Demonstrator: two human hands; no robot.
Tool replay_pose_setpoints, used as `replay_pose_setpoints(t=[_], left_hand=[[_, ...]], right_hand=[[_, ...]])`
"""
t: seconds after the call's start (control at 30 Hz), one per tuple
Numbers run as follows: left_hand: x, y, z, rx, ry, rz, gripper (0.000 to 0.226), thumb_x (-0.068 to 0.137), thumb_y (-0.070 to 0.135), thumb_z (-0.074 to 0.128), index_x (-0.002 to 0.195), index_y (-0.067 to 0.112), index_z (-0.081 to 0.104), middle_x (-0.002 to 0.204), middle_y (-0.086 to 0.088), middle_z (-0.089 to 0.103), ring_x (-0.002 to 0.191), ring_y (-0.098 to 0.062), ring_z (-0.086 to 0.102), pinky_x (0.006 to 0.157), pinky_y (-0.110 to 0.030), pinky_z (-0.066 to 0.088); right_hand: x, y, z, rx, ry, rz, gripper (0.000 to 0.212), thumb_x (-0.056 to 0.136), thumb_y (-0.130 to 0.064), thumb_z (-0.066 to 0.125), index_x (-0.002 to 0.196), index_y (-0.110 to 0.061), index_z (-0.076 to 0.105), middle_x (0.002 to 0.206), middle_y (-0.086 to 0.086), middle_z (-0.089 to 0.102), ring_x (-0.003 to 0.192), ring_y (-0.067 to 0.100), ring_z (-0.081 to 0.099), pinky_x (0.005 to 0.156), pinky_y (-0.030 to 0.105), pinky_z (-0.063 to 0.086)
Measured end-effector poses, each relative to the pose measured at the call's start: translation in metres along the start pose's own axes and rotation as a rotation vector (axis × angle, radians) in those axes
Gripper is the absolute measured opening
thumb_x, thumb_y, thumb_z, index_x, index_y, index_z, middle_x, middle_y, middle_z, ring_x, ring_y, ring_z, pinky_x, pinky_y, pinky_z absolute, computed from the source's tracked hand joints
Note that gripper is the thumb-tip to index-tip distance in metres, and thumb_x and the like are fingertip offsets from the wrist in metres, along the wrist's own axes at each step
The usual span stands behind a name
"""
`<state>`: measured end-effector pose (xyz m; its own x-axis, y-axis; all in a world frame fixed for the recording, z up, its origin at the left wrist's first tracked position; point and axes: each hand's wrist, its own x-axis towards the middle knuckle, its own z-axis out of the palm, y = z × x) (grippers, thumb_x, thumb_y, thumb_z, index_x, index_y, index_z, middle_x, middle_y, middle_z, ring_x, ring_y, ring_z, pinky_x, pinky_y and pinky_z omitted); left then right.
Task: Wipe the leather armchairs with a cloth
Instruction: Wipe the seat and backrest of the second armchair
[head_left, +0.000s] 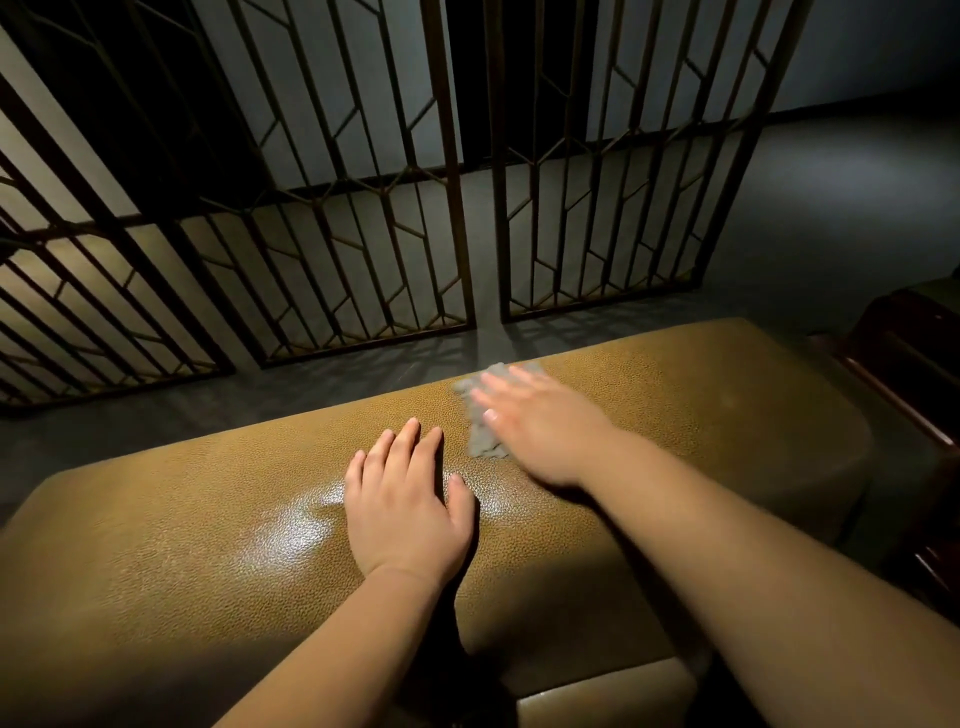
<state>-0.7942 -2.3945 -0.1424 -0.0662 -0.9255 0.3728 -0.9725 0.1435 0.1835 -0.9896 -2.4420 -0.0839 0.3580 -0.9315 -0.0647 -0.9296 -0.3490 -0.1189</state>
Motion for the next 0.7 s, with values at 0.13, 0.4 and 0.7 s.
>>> replay_pose_setpoints(t=[0.13, 0.4, 0.7], left_hand=[[0.0, 0.0, -0.001, -0.005, -0.005, 0.003, 0.062, 0.088, 0.051, 0.042, 0.137, 0.023, 0.069, 0.15, -0.002, 0.061, 0.142, -0.029, 0.051, 0.122, -0.053, 0.032], [-0.001, -0.003, 0.0, -0.023, -0.006, -0.004, 0.062, 0.087, 0.05, 0.043, 0.135, 0.021, 0.07, 0.147, -0.005, 0.063, 0.139, -0.031, 0.053, 0.121, -0.052, 0.032], [0.007, -0.002, -0.005, -0.045, -0.003, 0.007, 0.063, 0.089, 0.051, 0.039, 0.135, 0.023, 0.07, 0.147, -0.005, 0.063, 0.139, -0.031, 0.054, 0.119, -0.052, 0.033]], right_hand=[[0.004, 0.094, -0.015, -0.049, 0.07, 0.463, 0.047, 0.107, -0.028, 0.026, 0.149, -0.025, 0.047, 0.148, 0.005, 0.053, 0.132, 0.024, 0.046, 0.115, 0.047, 0.033], [-0.062, -0.026, 0.025, 0.064, 0.058, 0.123, 0.068, 0.1, -0.055, 0.01, 0.163, -0.035, 0.026, 0.173, -0.008, 0.015, 0.16, 0.022, 0.008, 0.13, 0.046, 0.007], [-0.112, 0.04, 0.033, 0.069, 0.3, 0.641, 0.057, 0.107, -0.045, 0.016, 0.16, -0.033, 0.035, 0.17, -0.006, 0.027, 0.159, 0.024, 0.015, 0.13, 0.045, 0.009]])
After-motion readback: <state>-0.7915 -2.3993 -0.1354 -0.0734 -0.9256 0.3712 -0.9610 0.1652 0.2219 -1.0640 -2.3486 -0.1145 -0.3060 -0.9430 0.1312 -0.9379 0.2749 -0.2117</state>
